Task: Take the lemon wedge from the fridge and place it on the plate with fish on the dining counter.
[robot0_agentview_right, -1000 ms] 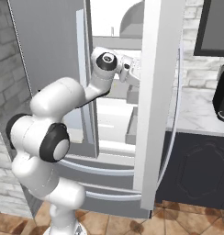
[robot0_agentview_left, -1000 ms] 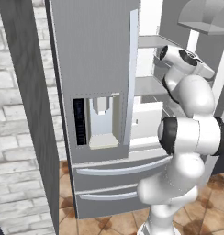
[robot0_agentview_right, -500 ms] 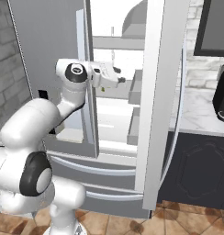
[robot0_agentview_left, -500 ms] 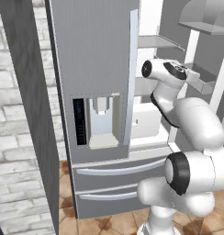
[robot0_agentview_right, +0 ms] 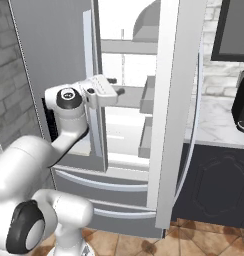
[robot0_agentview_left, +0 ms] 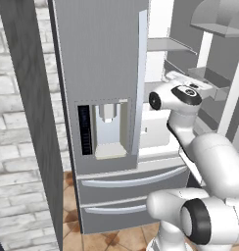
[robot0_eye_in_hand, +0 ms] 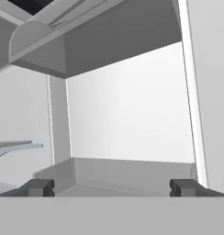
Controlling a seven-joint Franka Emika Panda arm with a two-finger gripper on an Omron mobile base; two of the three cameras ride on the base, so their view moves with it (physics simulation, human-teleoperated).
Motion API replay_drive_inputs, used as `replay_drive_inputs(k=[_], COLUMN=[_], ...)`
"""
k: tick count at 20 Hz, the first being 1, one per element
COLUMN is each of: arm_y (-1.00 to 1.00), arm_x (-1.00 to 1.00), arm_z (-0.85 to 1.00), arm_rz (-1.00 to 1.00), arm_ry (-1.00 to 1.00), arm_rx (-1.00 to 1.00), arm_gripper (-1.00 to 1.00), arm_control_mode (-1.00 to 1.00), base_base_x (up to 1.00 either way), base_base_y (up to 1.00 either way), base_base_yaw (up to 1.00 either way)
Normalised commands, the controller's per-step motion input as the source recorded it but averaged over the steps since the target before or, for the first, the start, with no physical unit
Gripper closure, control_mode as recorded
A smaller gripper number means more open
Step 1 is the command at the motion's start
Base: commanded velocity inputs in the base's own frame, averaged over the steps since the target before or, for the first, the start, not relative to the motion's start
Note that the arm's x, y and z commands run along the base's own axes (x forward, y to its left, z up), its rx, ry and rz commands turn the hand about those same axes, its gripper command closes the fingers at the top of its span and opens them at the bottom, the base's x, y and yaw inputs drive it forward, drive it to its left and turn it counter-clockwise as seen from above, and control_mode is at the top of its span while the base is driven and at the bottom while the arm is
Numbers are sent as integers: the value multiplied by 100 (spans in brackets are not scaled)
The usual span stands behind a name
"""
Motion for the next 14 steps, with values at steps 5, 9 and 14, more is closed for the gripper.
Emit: replay_drive_inputs(k=[5,9,14], arm_y=[0,0,0], arm_x=[0,0,0], arm_z=[0,0,0], arm_rz=[0,0,0], arm_ry=[0,0,0], arm_rx=[0,0,0], arm_gripper=[-100,-100,-100], arm_control_mode=[-100,-100,-100], base_base_x=[0,0,0], base_base_y=[0,0,0], base_base_yaw=[0,0,0])
